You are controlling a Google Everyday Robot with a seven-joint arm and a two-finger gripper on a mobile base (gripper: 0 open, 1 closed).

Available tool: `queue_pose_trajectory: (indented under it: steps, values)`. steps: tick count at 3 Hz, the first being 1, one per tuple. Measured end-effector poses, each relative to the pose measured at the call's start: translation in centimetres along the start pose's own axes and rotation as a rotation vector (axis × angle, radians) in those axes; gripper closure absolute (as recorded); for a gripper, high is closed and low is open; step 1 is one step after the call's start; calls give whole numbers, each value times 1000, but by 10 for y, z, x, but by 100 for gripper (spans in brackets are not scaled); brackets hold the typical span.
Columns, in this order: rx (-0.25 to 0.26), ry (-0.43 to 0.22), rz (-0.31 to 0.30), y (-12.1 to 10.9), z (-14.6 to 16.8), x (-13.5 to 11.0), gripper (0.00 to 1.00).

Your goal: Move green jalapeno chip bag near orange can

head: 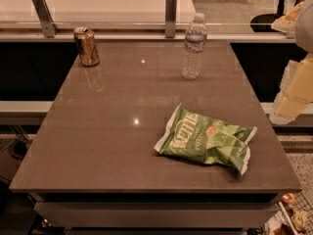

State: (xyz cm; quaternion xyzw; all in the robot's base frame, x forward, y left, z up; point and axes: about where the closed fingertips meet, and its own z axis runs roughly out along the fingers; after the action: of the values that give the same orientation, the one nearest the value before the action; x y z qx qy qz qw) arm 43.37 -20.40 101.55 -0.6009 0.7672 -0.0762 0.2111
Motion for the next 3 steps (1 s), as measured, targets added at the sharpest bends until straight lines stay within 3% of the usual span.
queue_pose_trajectory:
  steps: [2,3]
  values:
    - [-12,12,14,1,9,-2,0]
    - [-49,18,34,2,34,-7,0]
